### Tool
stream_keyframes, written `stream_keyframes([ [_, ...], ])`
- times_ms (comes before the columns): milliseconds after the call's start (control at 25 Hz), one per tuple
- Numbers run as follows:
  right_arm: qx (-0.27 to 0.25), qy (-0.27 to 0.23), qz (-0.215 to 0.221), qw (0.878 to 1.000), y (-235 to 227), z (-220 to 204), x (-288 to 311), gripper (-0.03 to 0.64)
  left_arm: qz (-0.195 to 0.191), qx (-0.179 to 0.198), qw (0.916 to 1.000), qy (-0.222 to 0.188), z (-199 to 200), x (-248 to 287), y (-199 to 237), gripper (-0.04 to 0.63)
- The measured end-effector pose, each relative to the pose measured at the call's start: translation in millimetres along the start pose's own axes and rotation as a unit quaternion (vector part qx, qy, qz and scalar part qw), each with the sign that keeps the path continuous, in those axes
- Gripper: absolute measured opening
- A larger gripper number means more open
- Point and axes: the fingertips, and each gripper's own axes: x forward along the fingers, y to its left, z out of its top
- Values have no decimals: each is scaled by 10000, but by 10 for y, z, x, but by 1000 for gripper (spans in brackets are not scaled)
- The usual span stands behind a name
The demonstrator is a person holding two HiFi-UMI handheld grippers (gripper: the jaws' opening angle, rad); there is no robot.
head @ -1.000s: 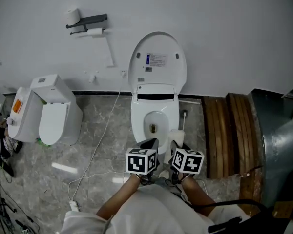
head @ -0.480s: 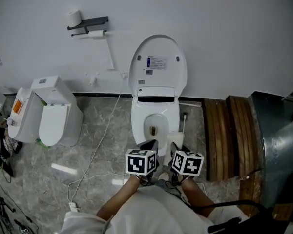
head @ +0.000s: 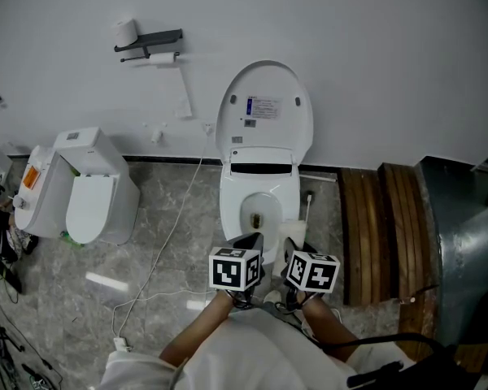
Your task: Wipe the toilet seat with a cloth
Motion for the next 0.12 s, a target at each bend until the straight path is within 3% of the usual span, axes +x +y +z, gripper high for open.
stream_keyframes([
  [120,24,-7,13,10000,-9,11,3,100,-13,-72,10000,21,-5,9,-4,11],
])
